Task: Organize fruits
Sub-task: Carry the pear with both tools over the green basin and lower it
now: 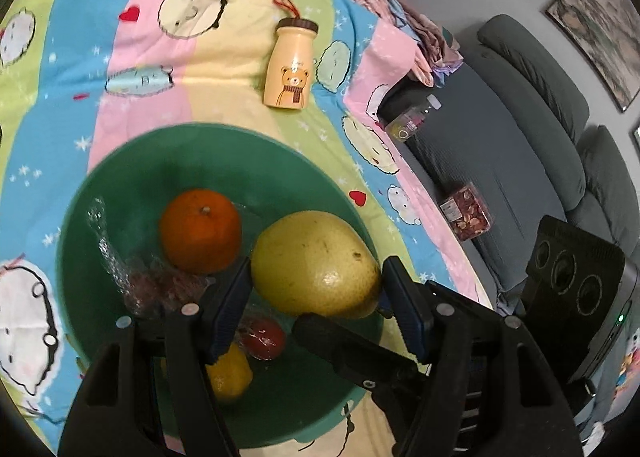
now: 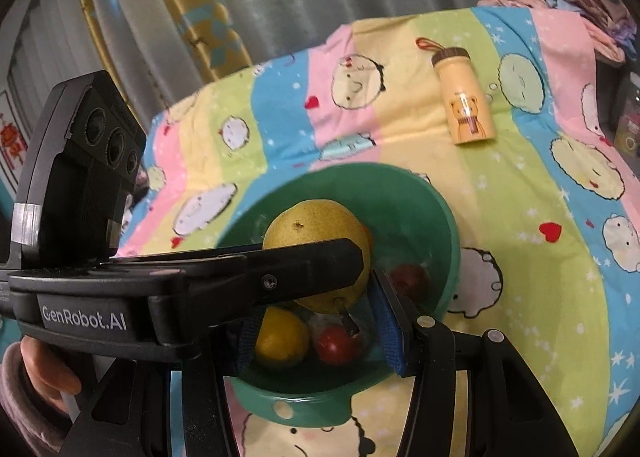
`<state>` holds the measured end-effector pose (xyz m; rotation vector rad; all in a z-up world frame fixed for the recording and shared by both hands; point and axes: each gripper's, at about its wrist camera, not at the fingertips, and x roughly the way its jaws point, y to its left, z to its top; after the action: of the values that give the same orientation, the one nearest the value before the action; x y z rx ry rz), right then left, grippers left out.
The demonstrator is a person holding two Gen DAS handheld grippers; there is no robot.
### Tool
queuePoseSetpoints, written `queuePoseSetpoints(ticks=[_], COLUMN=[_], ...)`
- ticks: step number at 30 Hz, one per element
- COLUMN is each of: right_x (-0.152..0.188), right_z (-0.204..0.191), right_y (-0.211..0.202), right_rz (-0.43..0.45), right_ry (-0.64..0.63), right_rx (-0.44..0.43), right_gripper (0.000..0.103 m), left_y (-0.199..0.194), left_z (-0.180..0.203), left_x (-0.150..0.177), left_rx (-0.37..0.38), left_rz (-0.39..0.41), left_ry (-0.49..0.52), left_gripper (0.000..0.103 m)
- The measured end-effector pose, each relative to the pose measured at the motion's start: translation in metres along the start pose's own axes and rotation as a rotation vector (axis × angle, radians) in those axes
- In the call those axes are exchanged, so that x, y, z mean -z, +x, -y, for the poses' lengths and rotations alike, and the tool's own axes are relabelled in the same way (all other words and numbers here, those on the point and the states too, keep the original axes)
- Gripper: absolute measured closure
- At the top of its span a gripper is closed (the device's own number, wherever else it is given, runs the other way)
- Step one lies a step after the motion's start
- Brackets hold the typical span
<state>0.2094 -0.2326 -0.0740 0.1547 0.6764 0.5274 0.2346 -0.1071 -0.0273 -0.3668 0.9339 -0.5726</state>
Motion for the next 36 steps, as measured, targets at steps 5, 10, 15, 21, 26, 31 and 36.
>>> queuePoseSetpoints(ticks=[5, 10, 15, 21, 26, 31, 36], right_x=[0.002, 0.002, 0.002, 0.000, 0.002, 0.001, -0.001], right_z=[0.002, -0.002, -0.005, -0.015, -0.017, -0.018, -0.017], right_y=[0.008, 0.009, 0.011, 0.010, 0.010, 0.006, -0.001], right_rz=[-0.025, -0.025, -0.031, -0.026, -0.023, -0.005, 0.019], right_ry=[0.002, -0.020, -0.045, -0.088, -0.096, -0.096, -0.093], right_rx=[0.024, 0.059, 0.098, 0.112, 0.136, 0.145, 0.164], right_gripper=[0.050, 0.050, 0.050, 0.050, 0.050, 0.050, 0.049], left_y=[0.008, 0.011, 0.014, 0.011, 0.006, -0.002, -0.014], left_z=[-0.007, -0.011, -0.016, -0.008, 0.000, 0.002, 0.007], left_x=[0.001, 0.002, 0.005, 0.004, 0.004, 0.004, 0.004], left_rx=[0.005, 0.010, -0.009, -0.005, -0.068, -0.135, -0.220], left_rz=[-0.012, -0.011, -0.021, -0.013, 0.015, 0.048, 0.103], left_ry=[-0.021, -0.039, -0.052, -0.013, 0.034, 0.065, 0.104], left_gripper=[0.036, 0.036, 0.038, 0.038, 0.036, 0.034, 0.014])
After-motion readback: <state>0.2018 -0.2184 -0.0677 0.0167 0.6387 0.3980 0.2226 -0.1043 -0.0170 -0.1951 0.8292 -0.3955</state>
